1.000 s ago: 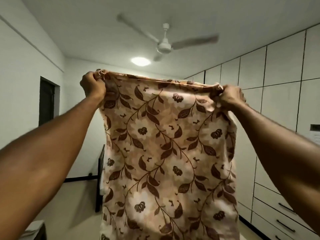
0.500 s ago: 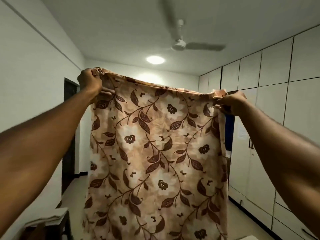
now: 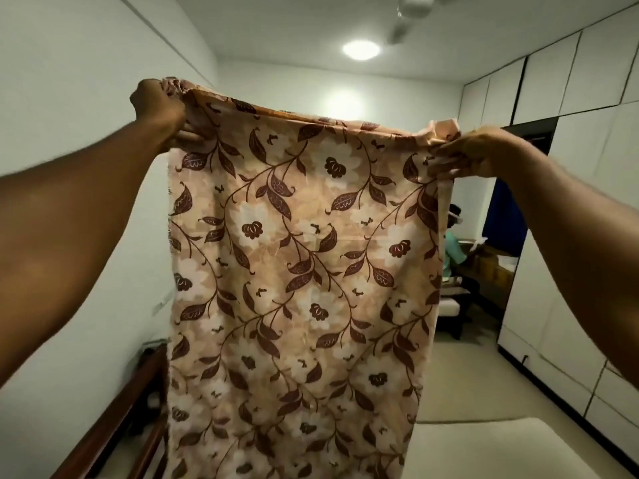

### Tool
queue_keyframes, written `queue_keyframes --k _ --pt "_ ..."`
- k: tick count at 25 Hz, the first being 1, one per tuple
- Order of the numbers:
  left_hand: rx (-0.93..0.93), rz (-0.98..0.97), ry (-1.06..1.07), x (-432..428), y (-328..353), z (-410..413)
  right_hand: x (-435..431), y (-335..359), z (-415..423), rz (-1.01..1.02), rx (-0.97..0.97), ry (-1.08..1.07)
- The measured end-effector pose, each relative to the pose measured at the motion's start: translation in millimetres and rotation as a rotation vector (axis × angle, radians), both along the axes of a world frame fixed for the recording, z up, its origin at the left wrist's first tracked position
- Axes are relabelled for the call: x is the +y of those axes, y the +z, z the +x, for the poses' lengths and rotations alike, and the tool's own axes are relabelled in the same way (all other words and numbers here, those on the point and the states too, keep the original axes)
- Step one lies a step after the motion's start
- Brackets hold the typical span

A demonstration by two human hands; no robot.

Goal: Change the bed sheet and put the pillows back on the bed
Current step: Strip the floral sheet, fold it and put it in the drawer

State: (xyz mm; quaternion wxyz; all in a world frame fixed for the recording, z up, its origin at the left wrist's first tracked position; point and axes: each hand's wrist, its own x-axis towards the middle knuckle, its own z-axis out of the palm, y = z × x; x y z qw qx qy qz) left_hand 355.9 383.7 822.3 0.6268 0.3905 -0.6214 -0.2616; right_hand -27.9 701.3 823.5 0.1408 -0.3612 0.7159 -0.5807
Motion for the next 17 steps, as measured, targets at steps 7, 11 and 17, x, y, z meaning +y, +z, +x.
queue_keyframes --k 7,11,17 --pt "-0.01 0.159 -0.065 -24.1 -38.3 -3.8 -59.1 -42.2 -22.4 -0.095 0.045 -0.036" --pt "-0.032 0.173 -0.083 -73.6 -50.1 -25.6 -109.5 -67.6 -53.3 -0.157 -0.021 -0.054" --pt "0.065 0.128 -0.083 -161.6 -45.3 -80.6 -191.6 -80.7 -99.6 -0.32 -0.139 -0.113"
